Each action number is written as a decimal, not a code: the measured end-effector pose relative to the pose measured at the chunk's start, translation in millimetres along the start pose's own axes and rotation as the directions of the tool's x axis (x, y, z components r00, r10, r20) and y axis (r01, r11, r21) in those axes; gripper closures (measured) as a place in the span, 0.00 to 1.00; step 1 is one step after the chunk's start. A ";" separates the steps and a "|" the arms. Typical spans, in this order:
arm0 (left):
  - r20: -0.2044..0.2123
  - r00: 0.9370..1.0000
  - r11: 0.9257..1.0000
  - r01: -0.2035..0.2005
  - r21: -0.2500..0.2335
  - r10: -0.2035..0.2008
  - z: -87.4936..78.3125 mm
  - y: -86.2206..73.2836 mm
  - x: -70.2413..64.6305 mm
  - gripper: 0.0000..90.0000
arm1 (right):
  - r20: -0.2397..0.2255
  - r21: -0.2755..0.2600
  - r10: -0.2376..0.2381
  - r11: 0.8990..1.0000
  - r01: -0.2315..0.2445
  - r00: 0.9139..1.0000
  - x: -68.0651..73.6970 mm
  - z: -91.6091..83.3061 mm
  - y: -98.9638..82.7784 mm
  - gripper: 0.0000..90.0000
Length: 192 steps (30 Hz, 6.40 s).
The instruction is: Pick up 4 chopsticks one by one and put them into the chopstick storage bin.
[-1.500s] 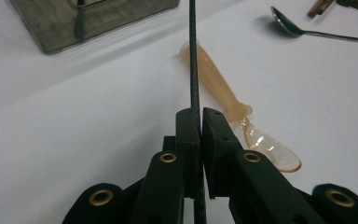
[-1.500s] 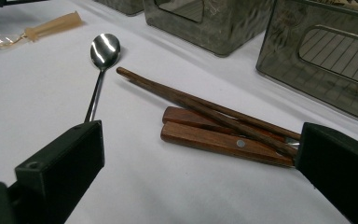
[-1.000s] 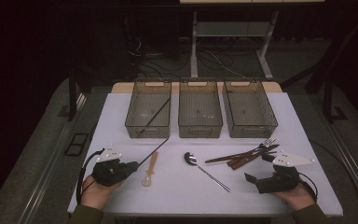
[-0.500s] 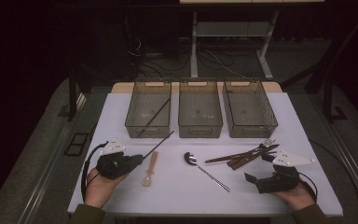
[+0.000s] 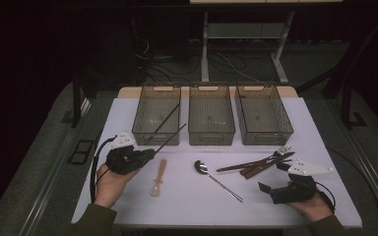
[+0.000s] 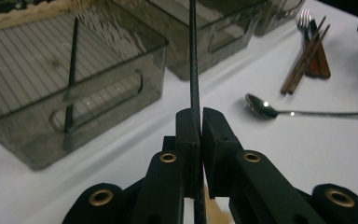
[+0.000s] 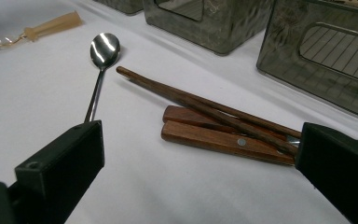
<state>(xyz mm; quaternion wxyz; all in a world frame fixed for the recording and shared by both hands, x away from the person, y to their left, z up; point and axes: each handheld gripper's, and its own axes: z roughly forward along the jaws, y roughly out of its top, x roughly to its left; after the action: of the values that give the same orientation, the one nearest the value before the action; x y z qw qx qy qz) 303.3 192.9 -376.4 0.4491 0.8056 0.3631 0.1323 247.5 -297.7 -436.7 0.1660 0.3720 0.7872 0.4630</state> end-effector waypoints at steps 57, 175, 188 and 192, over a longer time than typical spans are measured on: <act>-0.248 0.966 0.997 0.069 -0.030 -0.075 77.2 98.1 96.8 0.95 | 0.000 -0.014 0.014 1.000 -0.014 1.000 -0.1 -1.8 -0.2 0.01; 0.073 0.996 0.998 -0.058 -0.027 0.060 27.7 -56.2 -35.3 0.01 | -0.040 0.079 0.042 0.996 -0.039 0.998 -7.2 -7.8 6.1 0.32; 0.089 0.994 0.998 -0.054 -0.035 0.057 29.7 -54.9 -35.6 0.00 | 0.010 0.163 0.074 0.984 -0.074 0.997 -26.1 -2.2 19.7 0.93; 0.098 0.994 0.998 -0.054 -0.045 0.058 28.2 -53.1 -35.3 0.01 | 0.031 0.148 0.060 0.987 -0.064 0.998 -35.7 1.2 31.0 0.99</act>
<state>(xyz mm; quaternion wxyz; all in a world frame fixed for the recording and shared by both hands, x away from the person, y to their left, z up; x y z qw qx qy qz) 269.0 168.0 -431.8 0.4795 0.8114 0.3147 0.1125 285.5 -314.3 -413.8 0.1339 0.4136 0.8054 0.4029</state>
